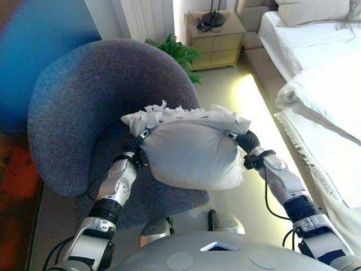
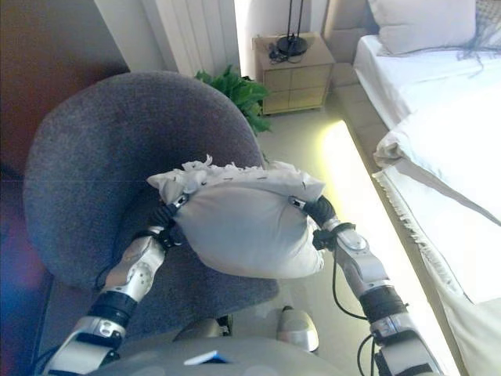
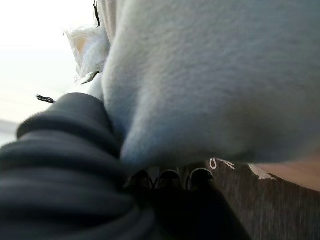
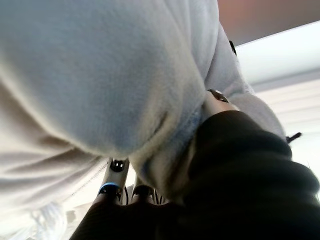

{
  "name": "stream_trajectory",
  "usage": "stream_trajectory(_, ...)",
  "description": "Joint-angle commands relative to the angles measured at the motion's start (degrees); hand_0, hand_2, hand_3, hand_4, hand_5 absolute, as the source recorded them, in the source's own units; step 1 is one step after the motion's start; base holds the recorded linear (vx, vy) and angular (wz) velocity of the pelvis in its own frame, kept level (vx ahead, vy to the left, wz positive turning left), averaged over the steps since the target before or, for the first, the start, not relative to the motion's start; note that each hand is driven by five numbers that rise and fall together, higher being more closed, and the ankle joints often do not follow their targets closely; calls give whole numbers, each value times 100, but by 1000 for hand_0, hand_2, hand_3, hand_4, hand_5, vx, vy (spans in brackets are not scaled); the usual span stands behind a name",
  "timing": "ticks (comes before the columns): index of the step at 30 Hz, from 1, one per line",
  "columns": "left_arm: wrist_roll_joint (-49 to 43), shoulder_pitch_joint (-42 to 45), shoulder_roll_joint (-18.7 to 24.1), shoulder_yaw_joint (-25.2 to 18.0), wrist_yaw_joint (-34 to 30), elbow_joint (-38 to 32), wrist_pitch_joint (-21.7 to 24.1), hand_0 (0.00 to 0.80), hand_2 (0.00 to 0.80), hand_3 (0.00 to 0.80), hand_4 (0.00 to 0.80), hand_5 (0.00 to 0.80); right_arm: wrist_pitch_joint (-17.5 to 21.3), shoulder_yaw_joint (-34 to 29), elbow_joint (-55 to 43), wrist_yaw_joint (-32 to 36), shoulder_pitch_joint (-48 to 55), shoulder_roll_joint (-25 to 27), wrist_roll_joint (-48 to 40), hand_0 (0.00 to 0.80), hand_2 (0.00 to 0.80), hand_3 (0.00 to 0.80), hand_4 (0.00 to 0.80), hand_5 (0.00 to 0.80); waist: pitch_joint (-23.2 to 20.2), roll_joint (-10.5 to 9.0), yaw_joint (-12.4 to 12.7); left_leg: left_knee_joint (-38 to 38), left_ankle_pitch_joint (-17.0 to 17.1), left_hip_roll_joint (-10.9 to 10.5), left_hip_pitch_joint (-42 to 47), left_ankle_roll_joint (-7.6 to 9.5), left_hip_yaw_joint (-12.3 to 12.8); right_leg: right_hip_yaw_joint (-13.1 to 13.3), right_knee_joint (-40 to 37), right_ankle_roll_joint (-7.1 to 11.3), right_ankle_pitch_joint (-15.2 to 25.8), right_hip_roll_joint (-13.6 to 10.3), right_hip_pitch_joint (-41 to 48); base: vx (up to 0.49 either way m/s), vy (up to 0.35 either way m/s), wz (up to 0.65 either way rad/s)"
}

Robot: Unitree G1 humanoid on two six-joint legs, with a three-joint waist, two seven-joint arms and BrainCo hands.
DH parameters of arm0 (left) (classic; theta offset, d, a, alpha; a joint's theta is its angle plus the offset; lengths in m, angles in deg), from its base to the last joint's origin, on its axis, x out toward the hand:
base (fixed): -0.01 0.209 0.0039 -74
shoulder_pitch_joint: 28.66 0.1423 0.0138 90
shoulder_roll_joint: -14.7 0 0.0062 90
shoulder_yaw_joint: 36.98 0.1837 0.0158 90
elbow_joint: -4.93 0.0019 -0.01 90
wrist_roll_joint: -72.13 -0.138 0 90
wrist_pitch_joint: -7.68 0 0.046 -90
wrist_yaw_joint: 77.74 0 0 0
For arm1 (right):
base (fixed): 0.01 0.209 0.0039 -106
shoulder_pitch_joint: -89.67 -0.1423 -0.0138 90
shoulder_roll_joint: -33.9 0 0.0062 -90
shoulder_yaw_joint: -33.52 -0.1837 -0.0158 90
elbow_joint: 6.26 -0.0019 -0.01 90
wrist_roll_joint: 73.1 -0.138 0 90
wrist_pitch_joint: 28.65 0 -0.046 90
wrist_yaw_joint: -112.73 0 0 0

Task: Pick up the cushion and take it to the sofa

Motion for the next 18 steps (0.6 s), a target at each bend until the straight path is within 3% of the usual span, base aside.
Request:
stream_trajectory(1,-66,-631,84,-127,-92,-217,519,800,800,800,800,800,151,386,-306,-122,-443,-415,14,800,800,800,800,800,-40,-21,186,593,-495,-9,-135,4,31,-179,1446,215,255,-130,-473,66,85,-5)
stream_trajectory(4,-100,-710,137,-164,-157,-163,504,800,800,800,800,800,107,559,-317,-247,-511,-507,-11,800,800,800,800,800,19,-47,229,709,-571,-47,-135,5,7,-211,1310,179,343,-267,-557,111,-2,-6)
stream_trajectory(6,-137,-896,104,-117,-131,-64,598,800,800,800,800,800,186,652,-175,-314,-654,-548,-61,800,800,800,800,800,66,-86,205,880,-631,-66,-241,-58,-62,-60,791,201,345,-305,-562,61,-97,4)
stream_trajectory(10,52,-1622,54,54,394,192,1145,800,800,800,800,800,278,849,308,-446,-1585,-657,-206,800,800,800,800,800,420,-217,108,1459,-912,-48,-818,-124,-120,427,280,434,878,-489,-1238,-146,-138,4)
stream_trajectory(14,-59,-2028,-39,113,760,248,1490,800,800,800,800,800,281,1087,462,-581,-2268,-730,-11,800,800,800,800,800,803,-319,92,2376,-1110,165,-1522,-199,-179,556,561,425,784,-444,-1631,-158,-155,14)
stream_trajectory(16,-115,-2425,86,189,895,399,1515,800,800,800,800,800,210,1212,512,-683,-2788,-703,-103,800,800,800,800,800,1050,-341,94,2928,-1256,316,-1957,-253,-220,524,1109,343,614,-399,-2041,-210,-94,1)
stream_trajectory(18,-51,-2764,231,217,944,685,1518,800,800,800,800,800,109,1303,569,-728,-3102,-663,-272,800,800,800,800,800,1168,-317,83,3493,-1555,375,-2246,-199,-273,496,1849,221,278,-358,-2376,-106,-13,-2)
